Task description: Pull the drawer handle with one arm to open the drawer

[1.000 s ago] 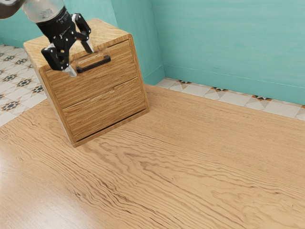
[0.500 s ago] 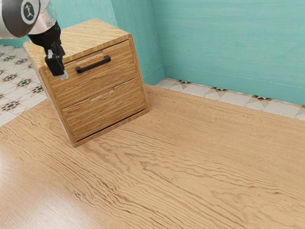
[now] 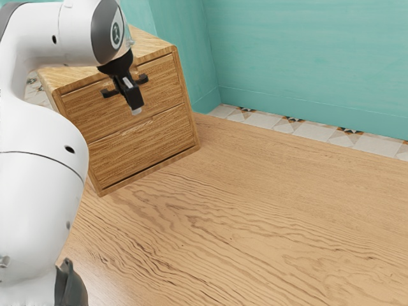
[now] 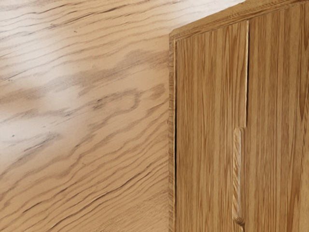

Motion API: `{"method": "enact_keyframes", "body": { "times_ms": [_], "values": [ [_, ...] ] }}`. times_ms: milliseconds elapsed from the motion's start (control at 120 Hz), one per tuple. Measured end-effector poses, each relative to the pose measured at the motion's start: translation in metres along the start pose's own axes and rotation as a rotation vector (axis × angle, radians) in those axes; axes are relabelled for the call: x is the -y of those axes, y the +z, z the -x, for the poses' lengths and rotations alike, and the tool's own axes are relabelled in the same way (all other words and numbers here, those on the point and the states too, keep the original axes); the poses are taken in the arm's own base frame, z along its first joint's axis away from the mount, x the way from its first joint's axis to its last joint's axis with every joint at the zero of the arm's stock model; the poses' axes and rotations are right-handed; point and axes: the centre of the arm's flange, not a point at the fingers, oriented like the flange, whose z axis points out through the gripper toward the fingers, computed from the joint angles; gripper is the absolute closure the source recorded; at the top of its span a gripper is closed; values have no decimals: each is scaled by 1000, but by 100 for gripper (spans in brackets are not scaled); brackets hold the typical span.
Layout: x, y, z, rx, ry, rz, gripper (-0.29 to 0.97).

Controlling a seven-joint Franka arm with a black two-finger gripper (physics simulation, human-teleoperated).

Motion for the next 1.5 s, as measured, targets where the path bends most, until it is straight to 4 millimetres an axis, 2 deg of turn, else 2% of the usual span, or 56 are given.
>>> {"method": "enact_keyframes", "body": {
  "times_ms": [58,217,433,525,733,858,1108,1500],
  "values": [
    [-5,7,-1,-22,-30,19,8],
    [-12,33,12,-13,-51,53,10],
    [-21,31,15,20,-57,125,10],
    [-33,32,10,24,-57,156,11],
    [-40,51,14,23,-21,194,11],
    [-42,55,15,25,-3,208,12],
    [-48,63,9,17,10,214,17],
    [-51,71,3,3,24,204,33]
  ]
}}
